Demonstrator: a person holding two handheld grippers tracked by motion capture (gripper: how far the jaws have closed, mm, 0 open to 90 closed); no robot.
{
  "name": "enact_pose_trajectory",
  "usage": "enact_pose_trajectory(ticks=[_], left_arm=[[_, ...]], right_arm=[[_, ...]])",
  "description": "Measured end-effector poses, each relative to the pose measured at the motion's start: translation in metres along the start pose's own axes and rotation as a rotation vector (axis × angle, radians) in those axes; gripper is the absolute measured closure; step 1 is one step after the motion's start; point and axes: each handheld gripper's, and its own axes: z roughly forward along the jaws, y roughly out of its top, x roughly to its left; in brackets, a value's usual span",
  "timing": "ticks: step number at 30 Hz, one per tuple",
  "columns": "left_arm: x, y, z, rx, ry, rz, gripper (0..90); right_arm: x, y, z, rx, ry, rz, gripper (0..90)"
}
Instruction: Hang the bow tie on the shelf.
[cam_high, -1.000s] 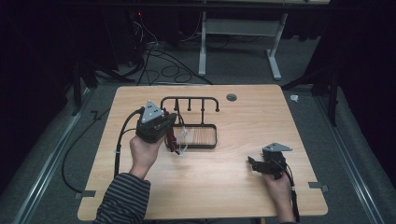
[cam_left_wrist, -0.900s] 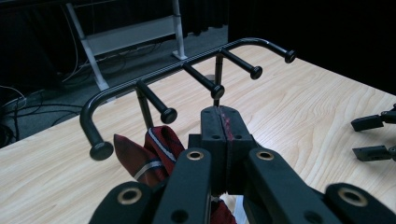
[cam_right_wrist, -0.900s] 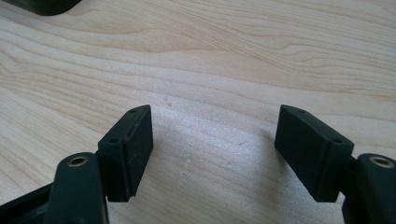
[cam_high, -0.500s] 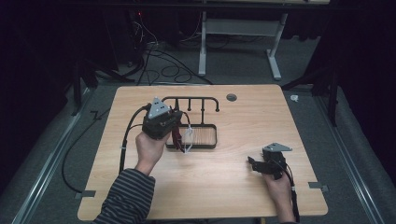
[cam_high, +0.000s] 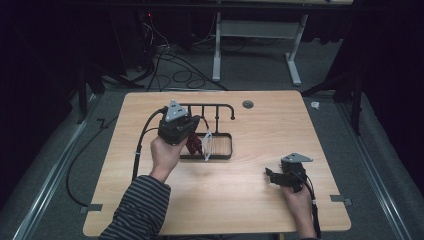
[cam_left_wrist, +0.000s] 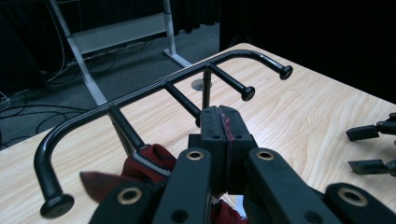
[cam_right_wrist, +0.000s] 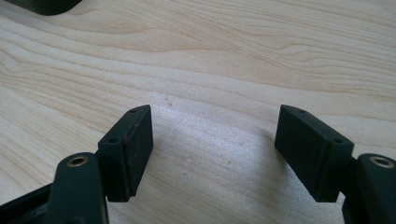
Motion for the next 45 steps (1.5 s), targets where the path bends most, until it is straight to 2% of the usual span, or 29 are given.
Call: enact_pose_trajectory(ticks=[12,23,45], left_arm=[[0.002,0.004,0.013,0.009,0.009,-0.004,89.5],[0.008,0.008,0.022,0.008,0.040,-0.009,89.5],[0.014,0.004,0.029,0.045,0.076,-0.014,89.1]], right_arm=[[0.000,0.000,0.000,-0.001,0.000,-0.001,29.1],[0.000,0.000,0.000,-0.001,0.001,-0.001,29.1],[0.000,0.000,0.000,0.000,0.002,-0.002,29.0]])
